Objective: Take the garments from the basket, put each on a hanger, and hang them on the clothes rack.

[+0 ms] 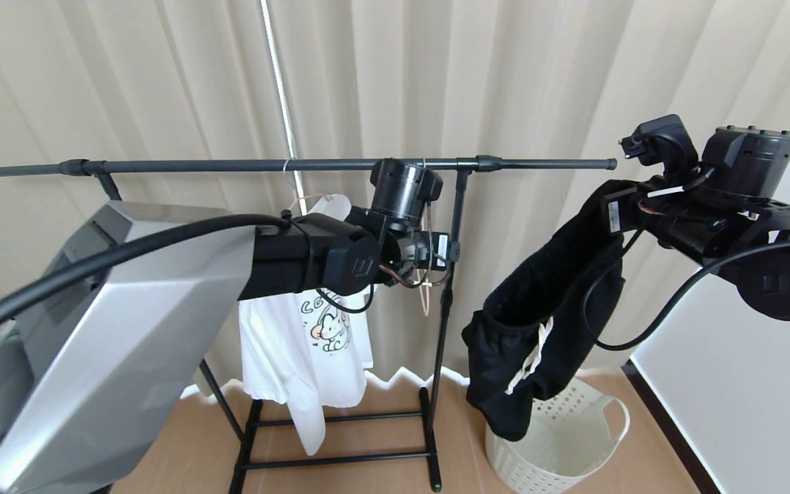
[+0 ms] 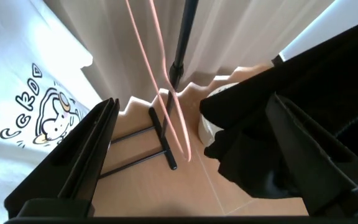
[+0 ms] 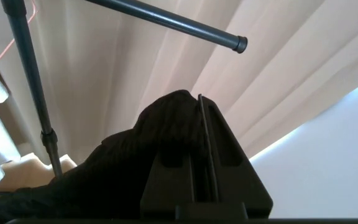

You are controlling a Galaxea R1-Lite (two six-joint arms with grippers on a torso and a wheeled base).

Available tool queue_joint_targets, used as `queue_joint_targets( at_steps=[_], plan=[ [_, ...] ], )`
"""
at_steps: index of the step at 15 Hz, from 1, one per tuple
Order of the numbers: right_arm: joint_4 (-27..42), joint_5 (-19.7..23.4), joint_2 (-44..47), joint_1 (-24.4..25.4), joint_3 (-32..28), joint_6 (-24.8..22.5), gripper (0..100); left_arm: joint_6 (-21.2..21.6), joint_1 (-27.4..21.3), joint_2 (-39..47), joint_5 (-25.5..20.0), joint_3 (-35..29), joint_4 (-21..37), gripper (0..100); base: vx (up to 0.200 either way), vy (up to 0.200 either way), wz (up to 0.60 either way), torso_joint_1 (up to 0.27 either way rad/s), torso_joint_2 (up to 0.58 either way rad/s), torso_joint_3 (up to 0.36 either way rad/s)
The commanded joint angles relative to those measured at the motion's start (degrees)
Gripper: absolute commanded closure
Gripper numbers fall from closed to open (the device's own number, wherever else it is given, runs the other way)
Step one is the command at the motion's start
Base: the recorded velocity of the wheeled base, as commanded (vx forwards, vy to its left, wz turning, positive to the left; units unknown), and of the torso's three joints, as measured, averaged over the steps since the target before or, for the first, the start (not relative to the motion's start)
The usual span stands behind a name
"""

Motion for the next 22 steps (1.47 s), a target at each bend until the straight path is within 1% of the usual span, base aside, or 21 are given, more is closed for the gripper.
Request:
queue_joint_targets(
  at_steps=[1,3,5,6,8,12,14,20,21,22],
  plan=[
    [0.00,-0.03,-0.04,0.05,0.03,-0.04,100,2.03,0.44,5.36,0.46,-3.27,0.65,0,0.000,0.000,0.00,0.000,0.00,0.000],
    [0.00,0.05,-0.04,0.05,0.12,-0.04,100,2.73,0.53,6.16,0.63,-3.27,-0.14,0,0.000,0.000,0.00,0.000,0.00,0.000],
    [0.00,0.05,0.13,0.05,0.12,-0.04,100,2.73,0.35,6.33,0.89,-3.27,-2.42,0,0.000,0.000,0.00,0.000,0.00,0.000],
    [0.00,0.05,0.22,0.05,0.12,-0.04,100,2.73,0.26,6.07,1.86,-3.27,-2.33,0,0.000,0.000,0.00,0.000,0.00,0.000],
    [0.00,-0.03,0.31,0.05,0.20,-0.04,100,3.52,0.18,5.89,2.39,-3.27,-2.33,0,0.000,0.000,0.00,0.000,0.00,0.000],
    [0.00,-0.03,0.22,0.05,0.29,-0.04,100,3.08,0.18,5.54,3.00,-3.27,-2.42,0,0.200,0.000,0.00,-0.005,0.00,0.007],
    [0.00,-0.03,0.40,0.05,0.29,-0.04,100,2.82,0.18,5.54,5.46,-3.27,-2.51,0,0.200,0.000,0.00,0.012,0.00,0.010],
    [0.00,-0.03,0.31,0.05,0.29,-0.04,100,1.77,0.09,6.51,6.17,-3.27,-3.48,0,0.000,0.000,0.00,0.000,0.00,0.000],
    [0.00,-0.03,0.40,0.05,0.29,-0.04,100,1.68,0.09,6.77,6.52,-3.27,-3.30,0,0.000,0.000,0.00,0.000,0.00,0.000],
    [0.00,-0.03,0.40,0.05,0.29,-0.04,100,1.68,0.09,6.86,7.84,-3.27,-3.13,0,0.000,0.000,0.00,0.000,0.00,0.000]
  ],
)
